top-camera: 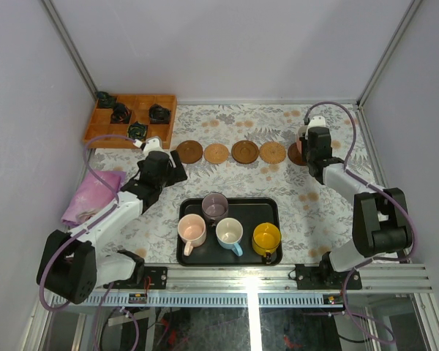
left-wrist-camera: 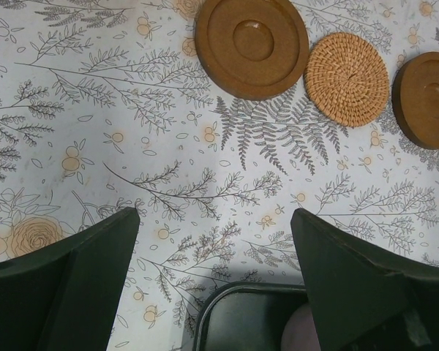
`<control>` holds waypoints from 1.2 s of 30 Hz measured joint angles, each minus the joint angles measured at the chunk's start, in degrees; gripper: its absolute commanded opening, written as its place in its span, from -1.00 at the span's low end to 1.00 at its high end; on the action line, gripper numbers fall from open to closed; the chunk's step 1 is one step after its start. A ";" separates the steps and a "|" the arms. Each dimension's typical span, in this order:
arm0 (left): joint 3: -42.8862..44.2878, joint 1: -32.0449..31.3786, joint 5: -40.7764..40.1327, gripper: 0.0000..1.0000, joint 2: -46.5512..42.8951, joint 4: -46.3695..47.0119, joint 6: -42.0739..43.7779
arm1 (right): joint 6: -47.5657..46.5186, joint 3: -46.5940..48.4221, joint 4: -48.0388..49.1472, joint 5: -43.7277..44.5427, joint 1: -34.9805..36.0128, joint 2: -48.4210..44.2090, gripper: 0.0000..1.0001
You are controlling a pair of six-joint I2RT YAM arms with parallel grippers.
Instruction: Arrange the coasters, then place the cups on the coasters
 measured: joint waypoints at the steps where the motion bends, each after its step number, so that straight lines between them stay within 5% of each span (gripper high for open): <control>1: 0.04 0.00 0.00 0.71 0.22 0.00 0.07 | 0.00 0.00 0.52 -0.02 -0.15 0.61 -1.00; 31: 0.11 0.00 -0.44 0.72 0.81 -0.07 0.20 | 2.62 1.25 3.52 -1.33 -1.18 7.65 -1.00; 36: 0.11 0.00 -0.44 0.72 0.81 -0.09 0.20 | 3.69 1.25 3.43 -1.33 -1.20 7.65 -0.88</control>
